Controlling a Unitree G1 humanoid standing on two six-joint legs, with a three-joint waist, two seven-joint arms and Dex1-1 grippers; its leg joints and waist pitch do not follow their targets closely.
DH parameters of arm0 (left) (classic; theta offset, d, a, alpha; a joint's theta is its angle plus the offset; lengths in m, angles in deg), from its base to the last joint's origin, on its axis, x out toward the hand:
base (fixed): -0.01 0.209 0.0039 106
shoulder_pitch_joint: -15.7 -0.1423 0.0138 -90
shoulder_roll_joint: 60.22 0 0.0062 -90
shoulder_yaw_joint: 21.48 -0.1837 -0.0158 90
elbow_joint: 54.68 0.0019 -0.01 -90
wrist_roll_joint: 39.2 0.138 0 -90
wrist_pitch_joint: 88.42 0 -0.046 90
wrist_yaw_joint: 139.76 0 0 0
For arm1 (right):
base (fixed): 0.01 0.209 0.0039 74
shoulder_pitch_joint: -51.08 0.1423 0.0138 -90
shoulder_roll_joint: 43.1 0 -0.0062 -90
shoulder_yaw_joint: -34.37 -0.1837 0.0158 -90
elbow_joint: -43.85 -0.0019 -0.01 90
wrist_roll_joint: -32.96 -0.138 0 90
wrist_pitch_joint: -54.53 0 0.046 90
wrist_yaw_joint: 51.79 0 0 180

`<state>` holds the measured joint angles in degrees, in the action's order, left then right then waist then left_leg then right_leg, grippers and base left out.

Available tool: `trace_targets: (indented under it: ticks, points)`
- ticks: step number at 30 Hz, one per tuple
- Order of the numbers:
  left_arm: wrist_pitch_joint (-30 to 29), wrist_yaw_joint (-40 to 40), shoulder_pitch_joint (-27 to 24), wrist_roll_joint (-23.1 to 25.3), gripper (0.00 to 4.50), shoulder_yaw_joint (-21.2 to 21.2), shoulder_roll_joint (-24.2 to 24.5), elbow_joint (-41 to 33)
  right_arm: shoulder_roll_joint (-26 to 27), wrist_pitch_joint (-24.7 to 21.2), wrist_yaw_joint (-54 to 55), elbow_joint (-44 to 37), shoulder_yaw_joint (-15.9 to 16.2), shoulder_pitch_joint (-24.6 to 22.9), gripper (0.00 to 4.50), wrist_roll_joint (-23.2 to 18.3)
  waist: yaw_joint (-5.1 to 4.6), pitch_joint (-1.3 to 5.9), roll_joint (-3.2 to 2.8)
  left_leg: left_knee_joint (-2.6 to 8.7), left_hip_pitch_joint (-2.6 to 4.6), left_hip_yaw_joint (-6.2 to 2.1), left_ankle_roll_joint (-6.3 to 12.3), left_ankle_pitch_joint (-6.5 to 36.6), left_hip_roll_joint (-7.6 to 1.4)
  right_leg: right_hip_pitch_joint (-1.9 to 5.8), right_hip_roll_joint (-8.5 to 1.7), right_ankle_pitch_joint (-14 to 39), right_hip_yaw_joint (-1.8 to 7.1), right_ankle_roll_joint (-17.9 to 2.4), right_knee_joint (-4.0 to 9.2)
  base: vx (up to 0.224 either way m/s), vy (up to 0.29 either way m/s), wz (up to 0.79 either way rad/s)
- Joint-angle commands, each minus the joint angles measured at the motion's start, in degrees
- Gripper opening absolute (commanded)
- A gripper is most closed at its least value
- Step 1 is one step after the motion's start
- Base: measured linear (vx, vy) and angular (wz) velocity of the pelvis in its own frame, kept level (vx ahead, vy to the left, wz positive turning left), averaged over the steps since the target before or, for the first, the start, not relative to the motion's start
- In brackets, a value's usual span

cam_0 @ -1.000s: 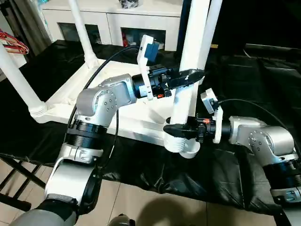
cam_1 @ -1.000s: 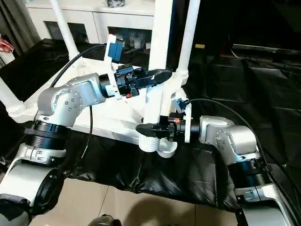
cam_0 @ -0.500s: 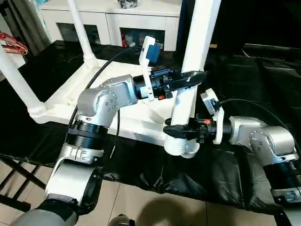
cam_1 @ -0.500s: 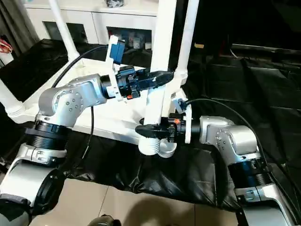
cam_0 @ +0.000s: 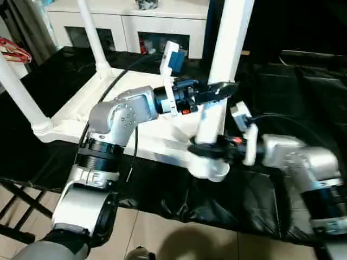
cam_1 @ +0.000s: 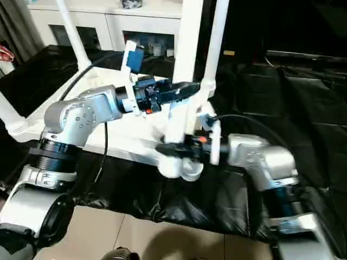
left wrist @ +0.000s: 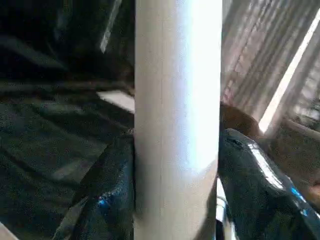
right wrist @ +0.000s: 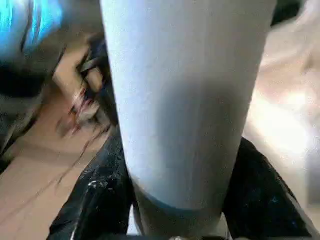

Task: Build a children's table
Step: Pick table leg

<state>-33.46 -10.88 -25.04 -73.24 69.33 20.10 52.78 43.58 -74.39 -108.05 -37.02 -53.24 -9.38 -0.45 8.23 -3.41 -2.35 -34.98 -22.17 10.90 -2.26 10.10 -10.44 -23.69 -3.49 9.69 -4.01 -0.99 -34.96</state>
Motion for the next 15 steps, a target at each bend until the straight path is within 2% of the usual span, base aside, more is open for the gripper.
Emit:
trace_targets:
  ticks: [1,2,3,4,5,6,8,9,10,12,13,14,15]
  points:
    - [4.74,1.49,-1.36,2.06,2.91,1.11,0.03,-1.06,0.22,1.68,4.55,0.15,-5.16,-0.40,1.93,-0.78,0.03,4.77,0.87,3.41,0.88,-1.44,2.01,6.78,-2.52,3.42,-4.89,14.76,2.56,-9.51,4.51,0.000,0.000,0.00]
    - [5.60,1.46,-2.03,2.64,2.91,0.97,0.26,-0.73,0.80,2.45,5.67,-0.59,-5.92,-1.18,1.91,-0.89,0.17,4.84,0.34,3.38,1.14,-1.44,1.75,6.88,-2.53,3.27,-4.69,14.08,2.55,-9.60,4.31,0.000,0.000,0.00]
    - [6.38,1.77,-2.43,3.30,2.91,0.98,0.57,0.37,1.47,3.27,6.76,-1.47,-6.82,-2.14,1.90,-1.21,0.14,4.80,0.04,3.41,1.12,-1.42,1.79,7.21,-2.51,3.19,-4.65,14.05,2.58,-9.38,4.50,0.000,0.000,0.00]
    - [6.38,1.77,-2.43,3.30,2.91,0.98,0.57,0.37,1.47,3.27,6.76,-1.47,-6.82,-2.14,1.90,-1.21,0.06,4.73,0.22,3.50,1.14,-1.39,1.70,7.64,-2.56,3.18,-4.62,14.11,2.60,-9.09,4.58,0.000,0.000,0.00]
    - [9.99,0.84,-2.72,6.79,2.91,-1.01,2.58,4.92,2.31,5.63,9.77,-3.17,-8.09,-4.39,1.89,-0.28,0.08,4.80,-0.17,3.59,1.17,-1.48,1.73,7.88,-2.43,3.16,-4.57,13.93,2.51,-8.51,4.88,0.000,0.000,0.00]
    - [10.62,0.67,-2.72,7.29,2.91,-1.31,2.83,5.52,2.36,5.95,10.06,-3.30,-8.20,-4.61,1.89,-0.13,-0.13,4.69,0.07,3.64,1.06,-1.48,1.60,8.25,-2.33,3.24,-4.45,14.08,2.50,-8.14,4.77,0.000,0.000,0.00]
    - [13.81,-0.36,-2.47,9.30,2.91,-2.26,3.86,8.91,2.56,7.49,11.91,-4.22,-8.78,-5.90,1.89,1.20,-0.34,4.78,0.02,3.74,1.06,-1.52,1.31,8.79,-2.14,3.44,-4.51,15.02,2.43,-7.18,4.77,0.000,0.000,0.00]
    - [15.12,-2.07,-2.05,10.45,2.91,-3.07,4.67,11.10,2.52,8.01,13.46,-4.78,-9.13,-6.57,1.89,2.38,-0.38,4.81,-0.29,3.70,0.96,-1.53,0.97,8.57,-2.02,3.50,-4.56,15.66,2.42,-6.94,4.89,0.000,0.000,0.00]
    - [17.26,-3.49,-1.93,12.08,2.91,-4.41,5.41,12.61,2.27,8.20,14.01,-5.25,-9.21,-7.08,1.89,3.01,-0.26,4.79,-0.54,3.74,1.03,-1.61,1.05,8.55,-1.99,3.36,-4.57,16.37,2.45,-6.54,5.18,0.000,0.000,0.00]
    - [20.86,-7.92,-2.07,15.23,2.91,-8.09,7.05,15.13,1.37,8.78,15.30,-6.15,-8.89,-8.09,1.89,4.99,-0.32,4.82,-0.56,3.84,1.05,-1.69,1.00,8.56,-2.08,3.38,-4.58,16.46,2.50,-6.03,5.19,0.000,0.000,0.00]
    - [22.41,-9.56,-2.17,16.51,2.91,-9.49,7.62,16.00,0.98,9.04,15.82,-6.37,-8.66,-8.40,1.89,5.86,-0.40,4.85,-0.73,3.88,1.17,-1.68,0.71,8.71,-2.24,3.27,-4.53,16.12,2.56,-6.03,4.97,0.000,0.000,0.00]
    - [24.75,-13.06,-2.36,19.08,2.91,-12.68,8.76,17.56,-0.24,9.72,16.58,-6.63,-7.62,-9.06,1.89,8.04,-0.46,4.88,-0.92,3.85,1.26,-1.66,0.59,8.90,-2.29,3.25,-4.63,15.46,2.59,-6.59,4.89,0.000,0.000,0.00]
    - [24.99,-13.45,-2.34,19.34,2.91,-13.00,8.87,17.80,-0.35,9.73,16.72,-6.61,-7.55,-9.12,1.89,8.24,-0.46,4.84,-0.84,3.90,1.21,-1.68,0.46,8.93,-2.32,3.30,-4.63,15.41,2.61,-6.65,4.90,0.000,0.000,0.00]
